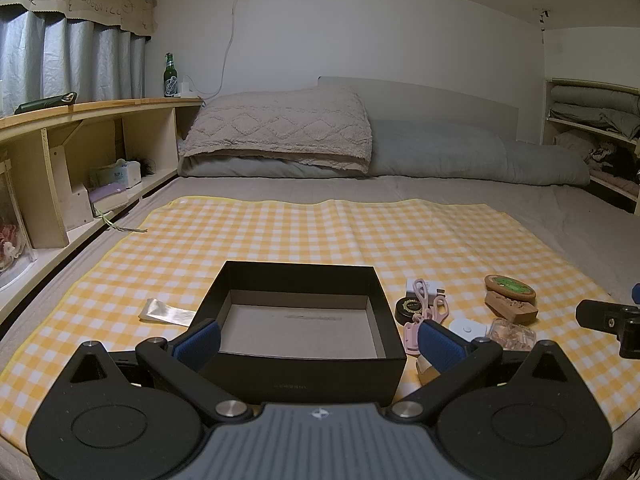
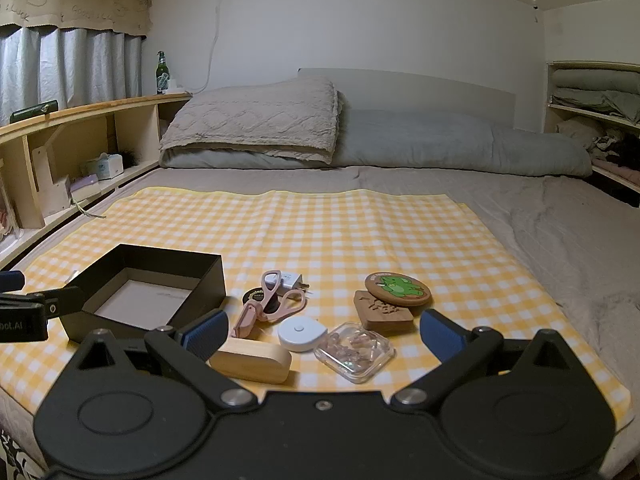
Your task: Organize rigid objects
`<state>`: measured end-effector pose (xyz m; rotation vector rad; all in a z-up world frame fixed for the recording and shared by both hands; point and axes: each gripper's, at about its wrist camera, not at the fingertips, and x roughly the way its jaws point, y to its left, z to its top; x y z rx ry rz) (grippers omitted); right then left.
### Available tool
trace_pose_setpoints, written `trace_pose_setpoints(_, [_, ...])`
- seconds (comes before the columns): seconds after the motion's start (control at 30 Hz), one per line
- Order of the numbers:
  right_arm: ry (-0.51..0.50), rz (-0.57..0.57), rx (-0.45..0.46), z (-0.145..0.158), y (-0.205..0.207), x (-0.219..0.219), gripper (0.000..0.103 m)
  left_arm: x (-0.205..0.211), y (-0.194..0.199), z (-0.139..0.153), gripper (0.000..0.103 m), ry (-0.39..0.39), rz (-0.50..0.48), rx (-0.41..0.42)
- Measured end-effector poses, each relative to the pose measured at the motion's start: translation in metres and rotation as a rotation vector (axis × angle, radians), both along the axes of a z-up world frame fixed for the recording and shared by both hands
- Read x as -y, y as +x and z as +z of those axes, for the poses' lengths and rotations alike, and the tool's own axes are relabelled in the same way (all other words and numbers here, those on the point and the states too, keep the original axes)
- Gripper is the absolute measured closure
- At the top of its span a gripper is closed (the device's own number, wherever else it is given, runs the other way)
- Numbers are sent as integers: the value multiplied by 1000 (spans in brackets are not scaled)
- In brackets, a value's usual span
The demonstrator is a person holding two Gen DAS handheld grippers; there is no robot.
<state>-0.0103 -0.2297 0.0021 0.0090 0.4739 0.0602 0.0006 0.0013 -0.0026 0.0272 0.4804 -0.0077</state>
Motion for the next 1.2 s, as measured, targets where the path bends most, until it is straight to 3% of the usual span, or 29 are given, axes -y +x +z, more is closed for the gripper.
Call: trace_pose_setpoints(1.2, [0, -1, 5, 2, 0, 1, 0, -4, -1, 6, 0, 2, 4, 7])
